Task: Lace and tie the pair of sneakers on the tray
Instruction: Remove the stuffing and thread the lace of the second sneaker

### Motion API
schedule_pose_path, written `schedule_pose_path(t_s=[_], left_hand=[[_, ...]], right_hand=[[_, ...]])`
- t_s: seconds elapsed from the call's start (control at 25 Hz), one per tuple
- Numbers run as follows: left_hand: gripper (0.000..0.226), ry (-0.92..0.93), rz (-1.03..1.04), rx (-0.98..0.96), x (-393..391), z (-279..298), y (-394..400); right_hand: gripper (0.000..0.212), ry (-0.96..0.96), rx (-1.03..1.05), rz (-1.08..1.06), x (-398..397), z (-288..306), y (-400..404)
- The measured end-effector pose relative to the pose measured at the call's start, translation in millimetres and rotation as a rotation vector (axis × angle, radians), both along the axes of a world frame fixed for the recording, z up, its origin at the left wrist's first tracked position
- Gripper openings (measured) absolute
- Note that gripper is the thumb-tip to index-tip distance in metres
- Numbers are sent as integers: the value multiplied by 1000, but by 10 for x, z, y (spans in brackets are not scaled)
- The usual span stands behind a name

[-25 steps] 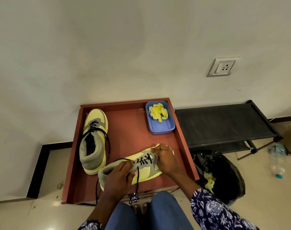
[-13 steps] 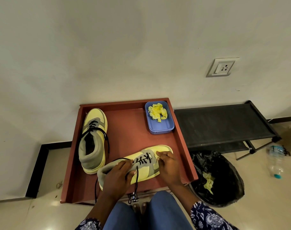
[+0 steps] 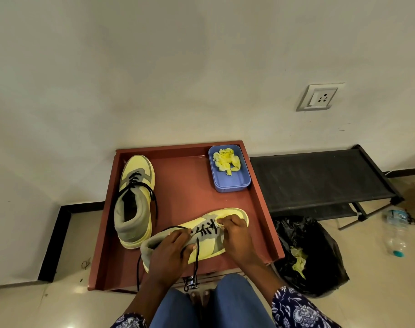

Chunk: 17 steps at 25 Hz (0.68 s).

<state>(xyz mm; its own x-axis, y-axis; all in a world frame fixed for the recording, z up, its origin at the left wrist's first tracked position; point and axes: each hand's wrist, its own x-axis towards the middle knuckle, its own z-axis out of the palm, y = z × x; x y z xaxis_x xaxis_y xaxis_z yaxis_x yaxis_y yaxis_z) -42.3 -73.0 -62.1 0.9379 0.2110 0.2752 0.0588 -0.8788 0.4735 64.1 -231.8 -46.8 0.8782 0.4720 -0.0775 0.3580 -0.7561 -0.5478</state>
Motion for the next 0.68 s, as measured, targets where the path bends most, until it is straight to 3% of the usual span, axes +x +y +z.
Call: schedule_pose_path(t_s=[0.32,0.36,0.44,0.52,0.68], left_hand=[[37,-3,0,-14,-3,-25,6],[37,-4,0,-12,-1,-21,5],[37,-7,-2,-5,1,-14,6],[36,-6,-2,-3,-6,-17,9],[37,-2,0,-9,-13,-28,25]], right_hand=[[26,-321,-27,125,-48,-209,-302],[22,-297,3,104,-43,-249,-338],[10,-139,176,-160,-2,-200,-350],[9,36,164,-334,84,-135,-359],[31,42,19,-288,304,-40,-422]])
